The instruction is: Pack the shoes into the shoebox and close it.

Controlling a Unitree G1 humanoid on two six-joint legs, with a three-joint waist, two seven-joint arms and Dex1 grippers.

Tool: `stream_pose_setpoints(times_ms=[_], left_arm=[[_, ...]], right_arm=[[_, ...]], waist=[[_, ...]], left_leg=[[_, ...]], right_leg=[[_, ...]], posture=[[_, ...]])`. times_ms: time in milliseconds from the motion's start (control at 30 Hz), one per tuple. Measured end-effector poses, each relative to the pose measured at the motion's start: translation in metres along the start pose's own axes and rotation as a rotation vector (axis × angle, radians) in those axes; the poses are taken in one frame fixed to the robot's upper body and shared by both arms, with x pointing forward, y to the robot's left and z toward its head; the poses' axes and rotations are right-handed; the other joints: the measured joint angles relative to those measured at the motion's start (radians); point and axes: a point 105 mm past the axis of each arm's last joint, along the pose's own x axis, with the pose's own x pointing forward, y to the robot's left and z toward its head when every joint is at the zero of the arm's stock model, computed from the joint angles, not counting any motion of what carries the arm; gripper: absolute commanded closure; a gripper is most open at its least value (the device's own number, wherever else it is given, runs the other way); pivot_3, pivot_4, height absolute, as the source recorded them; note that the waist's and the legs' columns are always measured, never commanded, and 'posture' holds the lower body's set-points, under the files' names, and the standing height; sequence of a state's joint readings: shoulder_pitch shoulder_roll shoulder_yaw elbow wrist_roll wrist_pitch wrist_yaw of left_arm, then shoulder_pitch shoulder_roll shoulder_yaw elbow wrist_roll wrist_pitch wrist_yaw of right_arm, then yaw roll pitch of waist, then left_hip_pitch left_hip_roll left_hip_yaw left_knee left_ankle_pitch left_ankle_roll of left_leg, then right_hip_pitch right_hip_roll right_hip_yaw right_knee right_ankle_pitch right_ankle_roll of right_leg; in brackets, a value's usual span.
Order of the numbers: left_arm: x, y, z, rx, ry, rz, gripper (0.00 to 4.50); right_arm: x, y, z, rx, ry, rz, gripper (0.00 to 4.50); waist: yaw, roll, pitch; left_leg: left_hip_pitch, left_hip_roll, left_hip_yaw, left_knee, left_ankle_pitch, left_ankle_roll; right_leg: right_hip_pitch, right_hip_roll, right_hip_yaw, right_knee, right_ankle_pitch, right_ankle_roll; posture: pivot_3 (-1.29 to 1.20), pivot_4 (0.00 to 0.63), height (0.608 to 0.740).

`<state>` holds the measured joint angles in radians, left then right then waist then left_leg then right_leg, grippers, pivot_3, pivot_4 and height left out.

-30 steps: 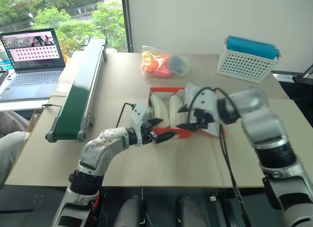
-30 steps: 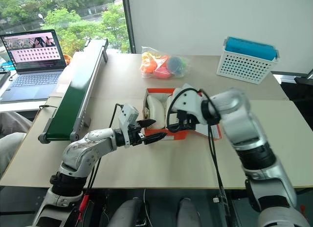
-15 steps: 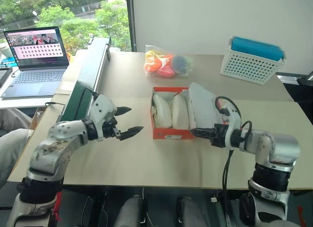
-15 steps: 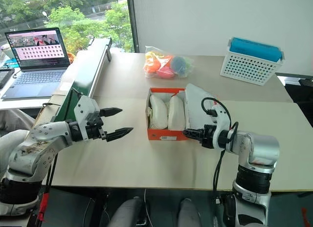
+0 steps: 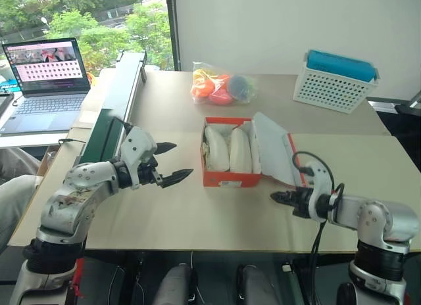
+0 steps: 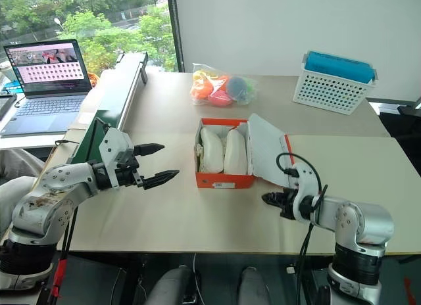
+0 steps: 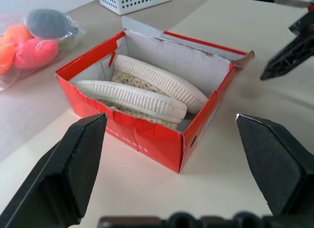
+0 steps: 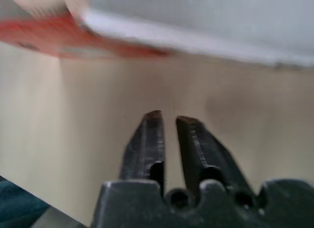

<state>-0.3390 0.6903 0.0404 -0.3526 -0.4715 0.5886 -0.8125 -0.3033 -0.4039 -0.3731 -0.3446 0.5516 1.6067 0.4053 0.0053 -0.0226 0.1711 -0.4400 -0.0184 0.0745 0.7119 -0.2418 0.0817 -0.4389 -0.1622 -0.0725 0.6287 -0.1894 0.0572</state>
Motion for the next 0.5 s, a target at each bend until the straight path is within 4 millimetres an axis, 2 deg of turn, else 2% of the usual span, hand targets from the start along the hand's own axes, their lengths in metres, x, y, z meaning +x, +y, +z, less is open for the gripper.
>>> stream_pose_setpoints(times_ms=[133,200,333,500], left_arm=[[0.0,0.001,-0.002,-0.006,0.004,0.002,0.0],[0.001,0.001,-0.002,-0.01,0.006,-0.001,0.0],[0.004,-0.002,-0.003,-0.012,0.005,-0.016,0.0],[0.005,-0.001,-0.001,-0.006,0.002,-0.015,0.0]], right_arm=[[-0.007,-0.002,0.002,-0.035,0.012,-0.015,4.46],[-0.002,-0.005,0.003,-0.013,0.002,-0.062,4.46],[0.016,-0.022,0.005,0.162,-0.042,-0.199,4.46],[0.02,-0.038,0.008,0.389,-0.117,-0.313,4.46]], waist=[[0.001,0.0,0.0],[-0.001,0.0,0.0],[0.001,0.0,0.0],[0.003,0.001,0.0]], left_leg=[[0.0,0.0,0.0,0.0,0.0,0.001],[0.0,0.001,0.0,0.0,0.0,0.0],[0.0,0.0,0.0,0.0,0.001,-0.002],[0.0,0.0,0.001,0.0,0.002,-0.003]], right_leg=[[0.0,0.0,0.0,0.0,0.0,0.0],[0.0,0.001,0.0,0.0,0.0,0.0],[0.0,0.001,0.001,0.0,0.0,0.0],[-0.001,0.001,0.001,0.0,0.0,0.0]], posture=[[0.0,0.15,0.699],[0.0,0.15,0.699],[0.0,0.15,0.699],[0.0,0.15,0.699]])
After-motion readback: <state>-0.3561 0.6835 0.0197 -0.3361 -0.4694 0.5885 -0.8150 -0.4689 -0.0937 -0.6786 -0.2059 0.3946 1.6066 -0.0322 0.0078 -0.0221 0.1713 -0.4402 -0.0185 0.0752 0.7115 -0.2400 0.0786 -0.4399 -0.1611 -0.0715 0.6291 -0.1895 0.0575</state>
